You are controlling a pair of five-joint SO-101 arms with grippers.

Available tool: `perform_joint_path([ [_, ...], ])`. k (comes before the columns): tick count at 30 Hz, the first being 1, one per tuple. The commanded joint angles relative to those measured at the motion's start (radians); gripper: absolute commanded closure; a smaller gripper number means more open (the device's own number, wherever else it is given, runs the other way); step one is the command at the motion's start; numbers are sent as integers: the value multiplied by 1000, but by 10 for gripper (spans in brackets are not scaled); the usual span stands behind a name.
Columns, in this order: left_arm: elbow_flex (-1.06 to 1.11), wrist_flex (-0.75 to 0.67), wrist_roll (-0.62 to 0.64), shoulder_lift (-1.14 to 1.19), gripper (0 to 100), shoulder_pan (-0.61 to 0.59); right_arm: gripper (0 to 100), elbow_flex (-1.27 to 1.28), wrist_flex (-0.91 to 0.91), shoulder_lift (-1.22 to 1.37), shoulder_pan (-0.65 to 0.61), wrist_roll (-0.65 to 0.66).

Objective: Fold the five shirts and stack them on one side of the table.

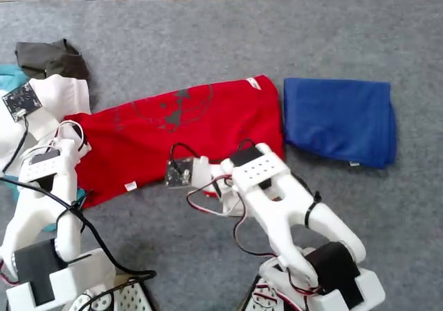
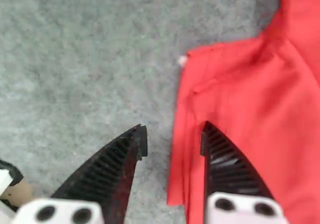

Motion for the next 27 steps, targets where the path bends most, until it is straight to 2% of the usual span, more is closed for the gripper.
perform_joint_path([
  [1,-53,5,8,0,910,8,810,-114,84,-35,37,11],
  [6,-51,5,5,0,910,41,808,-196,230,-130,31,14],
  [11,-51,5,5,2,910,39,783,-127,146,-84,31,11],
  [20,-51,5,5,2,910,36,767,-113,-43,174,35,9],
  [27,-51,5,5,2,910,35,769,-142,-48,280,38,9],
])
